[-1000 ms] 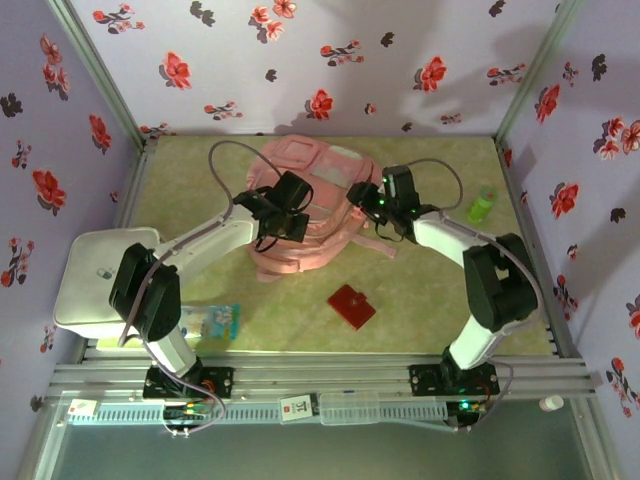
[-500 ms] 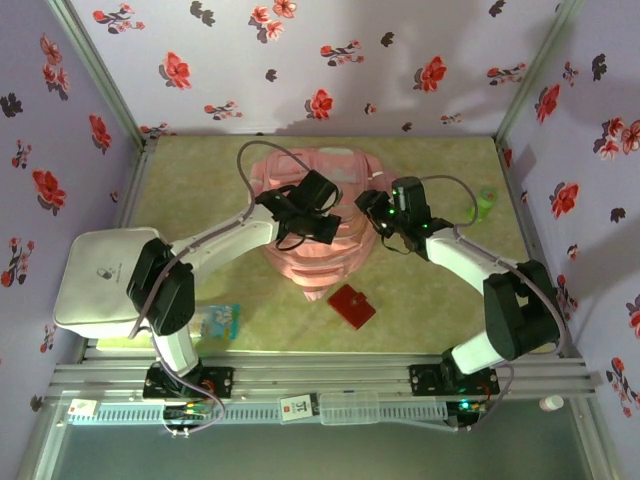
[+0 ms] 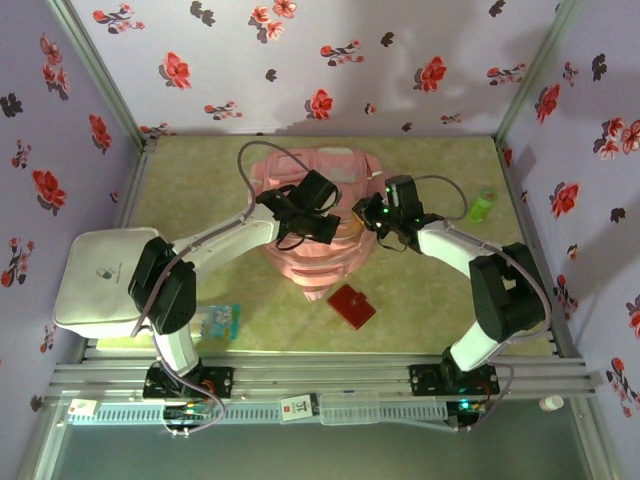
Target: Pack books, pencil case, and school supplies into a backpack
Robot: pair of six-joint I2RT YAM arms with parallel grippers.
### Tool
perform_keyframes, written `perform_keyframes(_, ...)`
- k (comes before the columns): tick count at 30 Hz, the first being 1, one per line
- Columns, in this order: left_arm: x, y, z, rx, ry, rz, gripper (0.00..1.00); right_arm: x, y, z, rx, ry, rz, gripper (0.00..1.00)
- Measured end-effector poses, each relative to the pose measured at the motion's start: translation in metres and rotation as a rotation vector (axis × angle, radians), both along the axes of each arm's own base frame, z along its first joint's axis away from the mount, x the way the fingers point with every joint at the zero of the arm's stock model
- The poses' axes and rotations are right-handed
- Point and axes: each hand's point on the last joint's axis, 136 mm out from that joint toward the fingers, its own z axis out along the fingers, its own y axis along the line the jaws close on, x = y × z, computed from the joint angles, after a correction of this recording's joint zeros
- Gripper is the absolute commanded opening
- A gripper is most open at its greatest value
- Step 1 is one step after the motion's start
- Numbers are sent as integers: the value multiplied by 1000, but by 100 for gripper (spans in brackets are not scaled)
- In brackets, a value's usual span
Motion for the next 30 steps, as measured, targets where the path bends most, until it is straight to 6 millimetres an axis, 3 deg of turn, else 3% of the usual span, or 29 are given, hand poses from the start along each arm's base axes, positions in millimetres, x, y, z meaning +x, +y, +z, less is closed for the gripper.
perform_keyframes(6, 6, 15, -5, 22, 5, 18, 0, 5, -2, 4, -46, -25, 10, 3)
perform_keyframes(12, 5, 63, -11, 47, 13, 90, 0, 9, -4, 9, -143, -59, 29, 0)
perform_keyframes(20, 23, 118, -16, 78, -8, 191, 0, 30, -7, 7, -239, -91, 28, 0)
perform_keyframes(30, 47, 143, -17, 118, -90, 116, 0, 44, -9, 6, -306, -126, 31, 0)
